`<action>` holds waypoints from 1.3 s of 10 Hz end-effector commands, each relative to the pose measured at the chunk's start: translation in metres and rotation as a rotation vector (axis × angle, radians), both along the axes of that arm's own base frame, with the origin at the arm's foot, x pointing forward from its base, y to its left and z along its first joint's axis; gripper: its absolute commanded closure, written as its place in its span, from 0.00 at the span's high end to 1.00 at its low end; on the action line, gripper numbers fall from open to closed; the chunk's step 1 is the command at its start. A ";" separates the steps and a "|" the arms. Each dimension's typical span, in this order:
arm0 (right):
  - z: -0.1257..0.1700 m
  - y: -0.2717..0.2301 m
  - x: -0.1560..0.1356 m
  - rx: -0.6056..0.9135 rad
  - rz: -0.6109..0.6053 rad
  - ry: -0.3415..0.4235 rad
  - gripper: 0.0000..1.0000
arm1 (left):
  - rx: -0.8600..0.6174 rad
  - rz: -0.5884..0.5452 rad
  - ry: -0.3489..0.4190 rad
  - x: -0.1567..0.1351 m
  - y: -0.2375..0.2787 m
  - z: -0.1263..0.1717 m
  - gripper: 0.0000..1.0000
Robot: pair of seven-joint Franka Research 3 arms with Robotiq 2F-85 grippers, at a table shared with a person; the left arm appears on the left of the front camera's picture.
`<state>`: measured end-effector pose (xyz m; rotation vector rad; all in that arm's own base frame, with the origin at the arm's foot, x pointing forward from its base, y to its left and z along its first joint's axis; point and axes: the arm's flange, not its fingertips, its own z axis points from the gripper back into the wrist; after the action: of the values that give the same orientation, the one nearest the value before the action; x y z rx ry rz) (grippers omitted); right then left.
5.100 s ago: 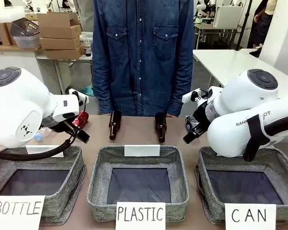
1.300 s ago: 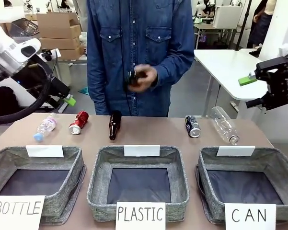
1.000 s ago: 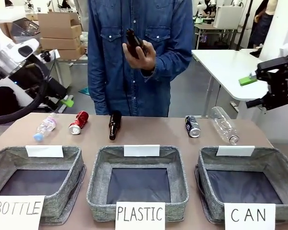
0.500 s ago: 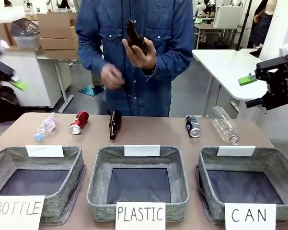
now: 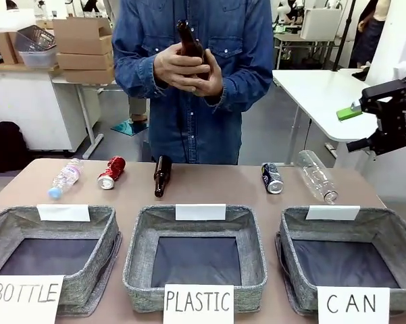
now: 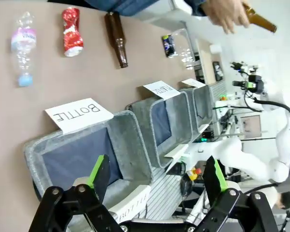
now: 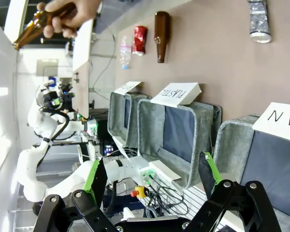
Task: Sort the can waste into the basket.
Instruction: Pick up the can waste from the table and place it in the right Fabric basket.
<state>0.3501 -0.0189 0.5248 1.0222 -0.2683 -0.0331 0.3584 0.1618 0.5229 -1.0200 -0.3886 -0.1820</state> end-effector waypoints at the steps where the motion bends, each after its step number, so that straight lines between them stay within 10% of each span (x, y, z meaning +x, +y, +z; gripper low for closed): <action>1: 0.000 0.001 0.003 0.019 0.012 -0.029 1.00 | -0.155 -0.097 -0.078 0.004 0.010 -0.007 1.00; 13: 0.000 0.001 0.003 0.019 0.012 -0.029 1.00 | -0.259 -0.315 -0.001 0.035 0.029 -0.018 1.00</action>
<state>0.3499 -0.0195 0.5248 1.0226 -0.2689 -0.0328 0.3929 0.1842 0.5038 -1.3364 -0.2682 -0.3909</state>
